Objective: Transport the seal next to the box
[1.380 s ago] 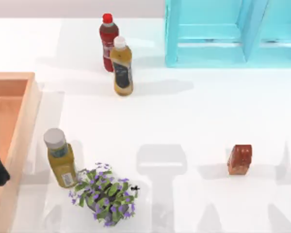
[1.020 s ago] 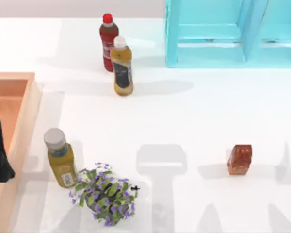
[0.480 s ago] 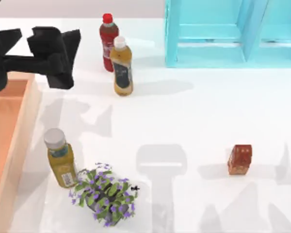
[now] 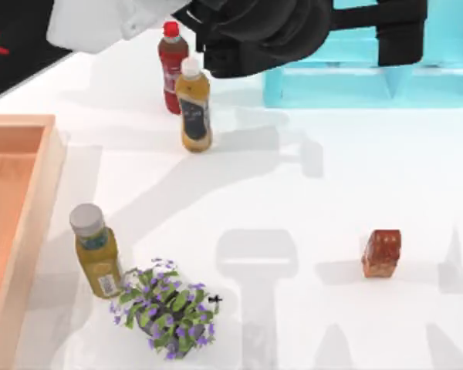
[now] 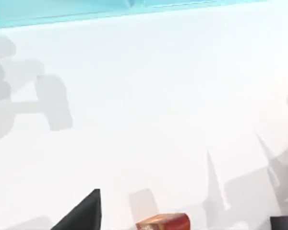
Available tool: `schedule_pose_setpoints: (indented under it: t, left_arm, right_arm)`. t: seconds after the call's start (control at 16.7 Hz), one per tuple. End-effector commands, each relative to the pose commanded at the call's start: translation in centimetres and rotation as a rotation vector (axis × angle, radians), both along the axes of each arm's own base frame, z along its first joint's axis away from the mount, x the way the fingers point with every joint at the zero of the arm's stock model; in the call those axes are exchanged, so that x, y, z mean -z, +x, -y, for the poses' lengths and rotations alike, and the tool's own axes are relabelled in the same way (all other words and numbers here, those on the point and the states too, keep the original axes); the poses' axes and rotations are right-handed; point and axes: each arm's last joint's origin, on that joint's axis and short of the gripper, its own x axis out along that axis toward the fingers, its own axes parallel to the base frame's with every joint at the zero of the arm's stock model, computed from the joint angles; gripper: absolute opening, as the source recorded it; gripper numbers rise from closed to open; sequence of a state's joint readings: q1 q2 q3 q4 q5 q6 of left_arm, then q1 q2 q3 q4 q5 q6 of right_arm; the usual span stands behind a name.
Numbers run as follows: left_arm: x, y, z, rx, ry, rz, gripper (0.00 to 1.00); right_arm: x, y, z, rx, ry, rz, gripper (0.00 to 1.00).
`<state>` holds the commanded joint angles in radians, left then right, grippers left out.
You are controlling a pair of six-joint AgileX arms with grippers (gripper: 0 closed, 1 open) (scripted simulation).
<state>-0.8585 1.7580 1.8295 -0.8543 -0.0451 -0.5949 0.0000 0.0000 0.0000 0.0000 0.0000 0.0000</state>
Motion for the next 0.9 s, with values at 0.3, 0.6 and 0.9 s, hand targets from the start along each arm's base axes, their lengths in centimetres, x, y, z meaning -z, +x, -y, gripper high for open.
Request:
schedule_pose_setpoints:
  t: [0.3,0.6,0.9]
  left_arm:
    - [6.3,0.3,9.8,-0.037,0.196,-0.24,1.0]
    - [11.7,-0.7,14.6,-0.13,0.349,-0.357,1.0]
    - [14.6,-1.3,15.7,-0.217,0.442,-0.407,1.0]
  right_arm:
    - [0.0,0.0,0.0,0.0,0.0,0.0,1.0]
    - [0.0,0.0,0.0,0.0,0.0,0.0,1.0]
    - [0.0,0.0,0.0,0.0,0.0,0.0,1.0]
